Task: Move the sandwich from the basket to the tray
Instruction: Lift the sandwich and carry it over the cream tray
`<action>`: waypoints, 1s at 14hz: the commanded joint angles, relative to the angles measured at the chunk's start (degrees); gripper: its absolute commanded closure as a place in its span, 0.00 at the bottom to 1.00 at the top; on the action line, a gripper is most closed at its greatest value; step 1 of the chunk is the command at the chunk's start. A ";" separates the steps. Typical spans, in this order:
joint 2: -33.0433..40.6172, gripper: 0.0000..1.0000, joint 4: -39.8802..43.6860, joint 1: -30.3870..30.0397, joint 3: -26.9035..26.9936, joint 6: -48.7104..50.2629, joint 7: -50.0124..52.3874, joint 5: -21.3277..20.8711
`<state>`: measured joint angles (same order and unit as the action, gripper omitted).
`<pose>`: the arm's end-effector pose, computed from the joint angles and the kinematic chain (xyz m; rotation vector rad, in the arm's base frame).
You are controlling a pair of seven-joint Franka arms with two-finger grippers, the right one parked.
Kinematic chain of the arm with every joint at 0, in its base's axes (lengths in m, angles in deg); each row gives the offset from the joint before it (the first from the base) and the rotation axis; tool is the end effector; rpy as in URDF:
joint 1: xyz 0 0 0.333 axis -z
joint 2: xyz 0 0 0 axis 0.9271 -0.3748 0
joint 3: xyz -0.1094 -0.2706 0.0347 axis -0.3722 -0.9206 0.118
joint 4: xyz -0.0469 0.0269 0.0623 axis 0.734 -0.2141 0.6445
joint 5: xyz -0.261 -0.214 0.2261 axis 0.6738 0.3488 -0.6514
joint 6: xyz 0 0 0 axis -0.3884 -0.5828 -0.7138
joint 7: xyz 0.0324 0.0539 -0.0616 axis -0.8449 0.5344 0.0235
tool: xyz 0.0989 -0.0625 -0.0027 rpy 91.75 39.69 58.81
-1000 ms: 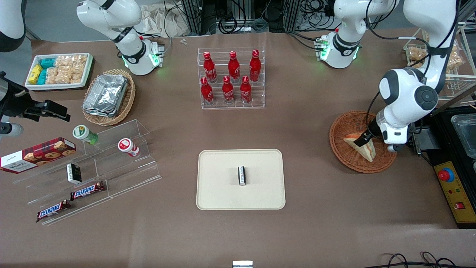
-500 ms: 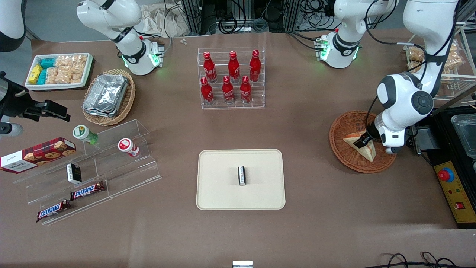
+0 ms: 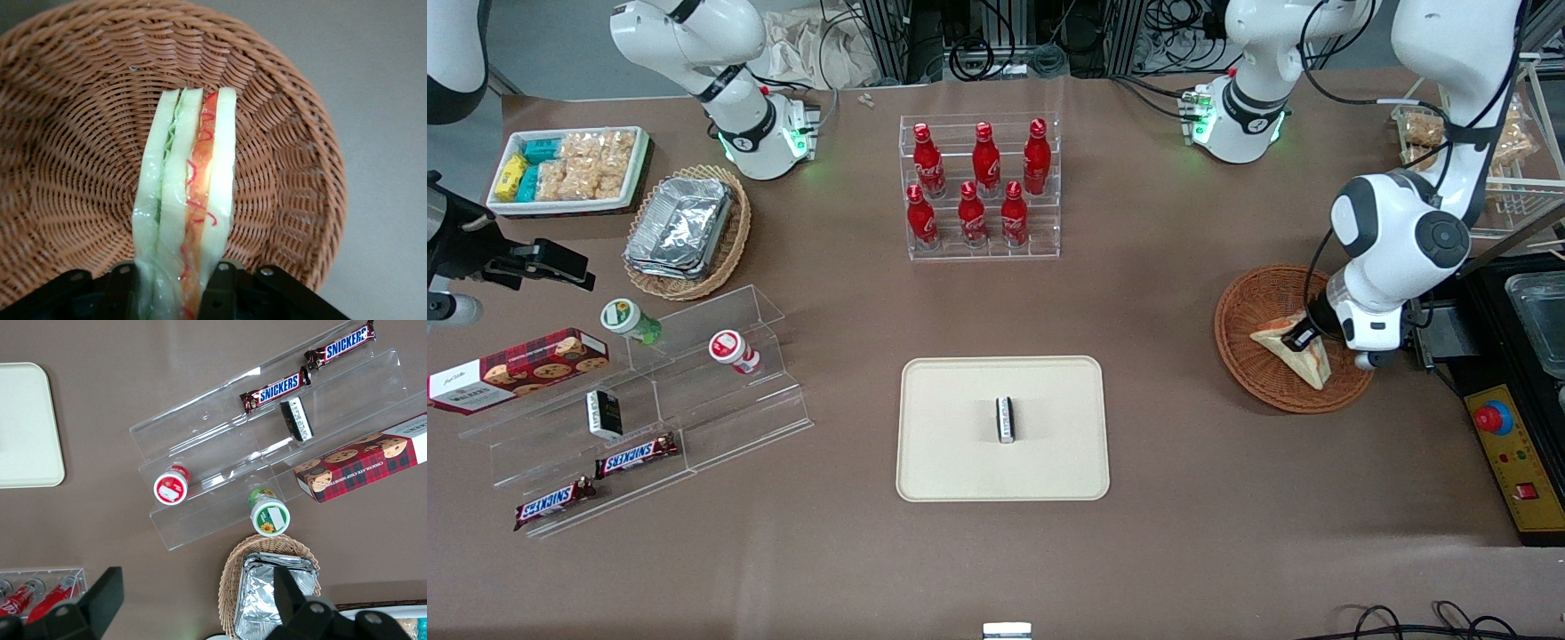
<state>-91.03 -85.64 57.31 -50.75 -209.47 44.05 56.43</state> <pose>0.5151 0.0019 0.2290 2.8514 1.1409 -0.0374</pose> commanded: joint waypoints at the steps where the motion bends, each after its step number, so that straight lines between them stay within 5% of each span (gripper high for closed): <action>1: 7.78 1.00 5.08 0.65 -0.27 14.11 -0.55 0.15; 6: 7.72 1.00 29.59 1.09 -7.98 41.30 -1.08 -3.11; 10: -0.78 1.00 40.25 1.62 -19.66 43.00 -1.16 -3.28; 14: -16.59 1.00 49.30 9.94 -23.12 40.98 -0.11 -11.88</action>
<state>-96.86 -44.70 62.63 -73.65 -169.21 43.53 48.19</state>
